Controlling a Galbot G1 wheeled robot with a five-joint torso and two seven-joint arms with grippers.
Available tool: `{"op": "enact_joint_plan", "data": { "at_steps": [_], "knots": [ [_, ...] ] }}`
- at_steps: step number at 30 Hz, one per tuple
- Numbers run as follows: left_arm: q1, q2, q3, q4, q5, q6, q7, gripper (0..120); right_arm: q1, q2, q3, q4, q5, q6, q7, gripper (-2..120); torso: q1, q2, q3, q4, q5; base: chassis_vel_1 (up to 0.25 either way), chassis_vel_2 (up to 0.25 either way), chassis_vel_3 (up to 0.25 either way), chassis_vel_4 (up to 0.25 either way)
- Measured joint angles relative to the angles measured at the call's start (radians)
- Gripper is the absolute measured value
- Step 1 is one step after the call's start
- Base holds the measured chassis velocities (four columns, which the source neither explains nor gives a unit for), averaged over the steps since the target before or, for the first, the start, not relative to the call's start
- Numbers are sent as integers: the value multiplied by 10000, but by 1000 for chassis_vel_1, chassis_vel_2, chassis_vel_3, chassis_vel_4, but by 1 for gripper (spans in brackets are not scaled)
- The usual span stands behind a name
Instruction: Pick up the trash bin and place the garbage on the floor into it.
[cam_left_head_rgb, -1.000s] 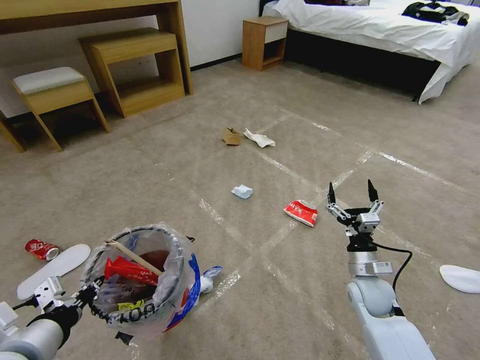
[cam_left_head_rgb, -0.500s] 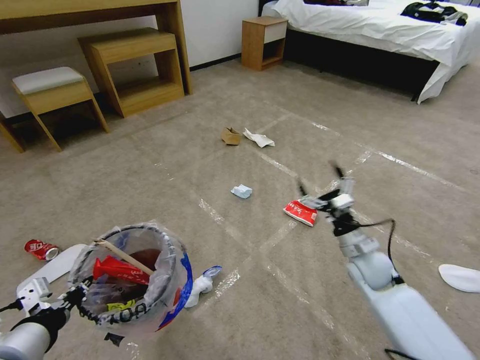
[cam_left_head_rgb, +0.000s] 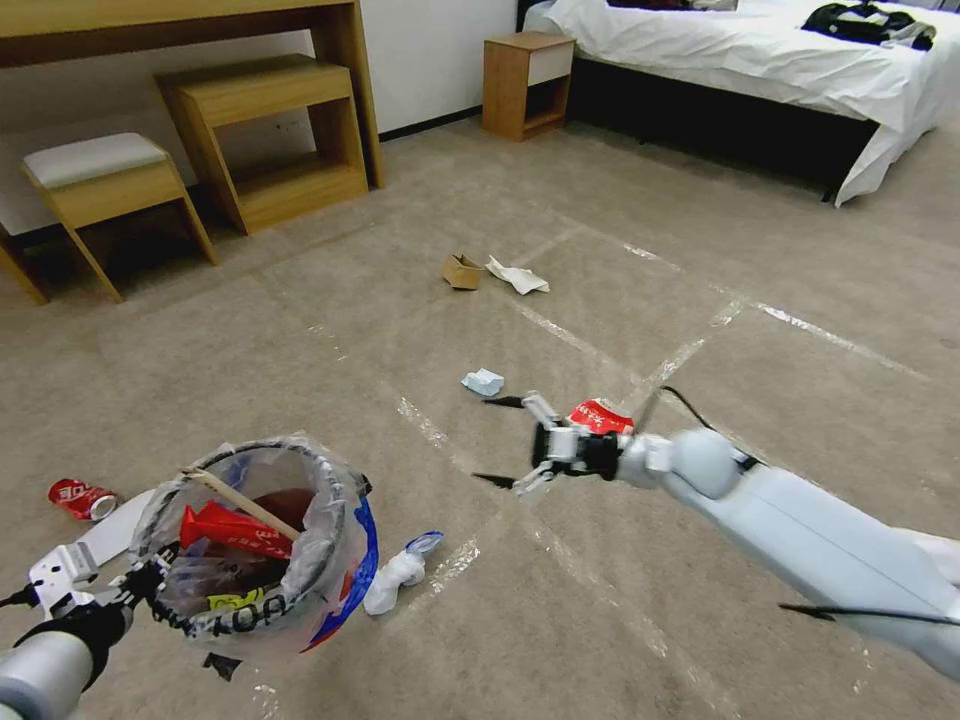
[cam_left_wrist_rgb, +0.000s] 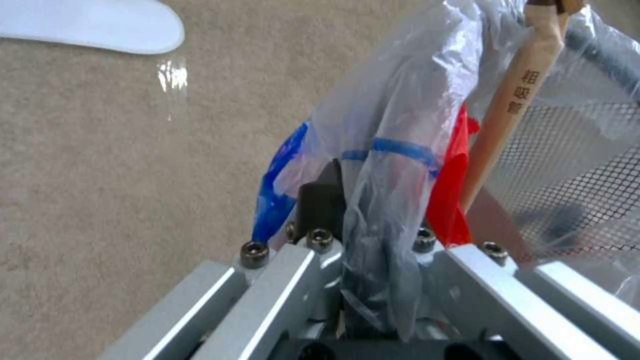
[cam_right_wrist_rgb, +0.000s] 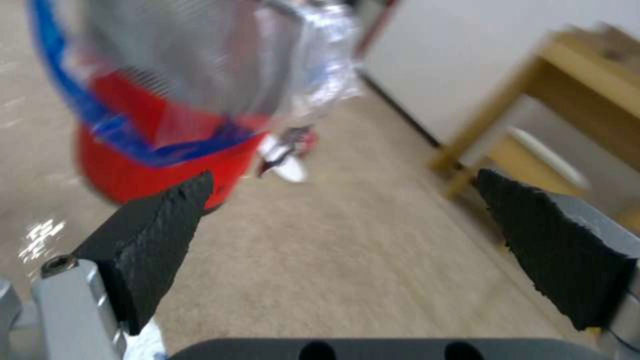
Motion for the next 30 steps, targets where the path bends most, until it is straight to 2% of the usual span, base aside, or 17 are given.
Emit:
{"op": "enact_joint_plan", "data": {
  "at_steps": [1, 4, 5, 6, 8, 10, 12, 13, 15, 17, 20, 21, 25, 30],
  "knots": [
    [0, 0, 0, 0, 0, 0, 0, 0, 0, 0, 0, 0, 0, 0, 0, 100, 0, 0, 0, 0, 0, 0, 0, 0, 0],
    [-2, -119, -161, -23, -7, -7, -15, 0, 1082, 758, -1248, -958, -76, 162, -1007, 100, 0, -1, 1, -1, 10, 0, 0, 0, 0],
    [-2, -119, -161, -23, -7, -7, -15, 0, 1082, 758, -1248, -958, -76, 162, -1007, 100, 0, -1, 1, -1, 10, 0, 0, 0, 0],
    [-2, -155, -238, -21, -7, -10, -19, 0, 1317, 1048, -1579, -1285, -105, 221, -1279, 100, 0, 0, 1, -3, 3, 0, 0, 0, 0],
    [10, -177, -440, -7, -50, -13, -30, 0, 1662, 1875, -2174, -2005, -414, 315, -1464, 100, 1, -1, 1, -7, 10, 0, 0, 0, 0],
    [27, -176, -510, -7, -88, -18, -43, 0, 1725, 2155, -2306, -2202, -526, 371, -1478, 100, 1, -1, 1, -10, 7, 0, 0, 0, 0],
    [65, -167, -681, -47, -189, -18, -62, 0, 1911, 3174, -2726, -2790, -1017, 443, -1594, 100, 0, -1, 1, -1, 10, 0, 0, 0, 0],
    [65, -167, -681, -47, -189, -18, -62, 0, 1911, 3174, -2726, -2790, -1017, 443, -1594, 100, 0, -1, 1, -1, 10, 0, 0, 0, 0],
    [72, -195, -776, -69, -246, -20, -90, 0, 2038, 4098, -3003, -3427, -1798, 616, -1834, 100, 1, -1, 1, 4, 5, 0, 0, 0, 0],
    [70, -206, -794, -70, -257, -21, -97, 0, 2057, 4298, -3031, -3594, -2024, 654, -1949, 100, 1, 0, 1, 3, 8, 0, 0, 0, 0],
    [99, -263, -835, -70, -265, -21, -108, 0, 2098, 5201, -3064, -4614, -2949, 893, -2429, 100, 0, -1, 0, -6, 7, 0, 0, 0, 0],
    [99, -263, -835, -70, -265, -21, -108, 0, 2098, 5201, -3064, -4614, -2949, 893, -2429, 100, 0, -1, 0, -6, 7, 0, 0, 0, 0],
    [129, -282, -860, -75, -253, -20, -106, 0, 2162, 6090, -2966, -6052, -3554, 1177, -2863, 100, 0, 0, 0, -3, 8, 0, 0, 0, 0],
    [122, -289, -846, -75, -219, -20, -103, 0, 2246, 6426, -3255, -6521, -3509, 1251, -3018, 100, 0, 0, 0, -5, 7, 0, 0, 0, 0]
  ]
}}
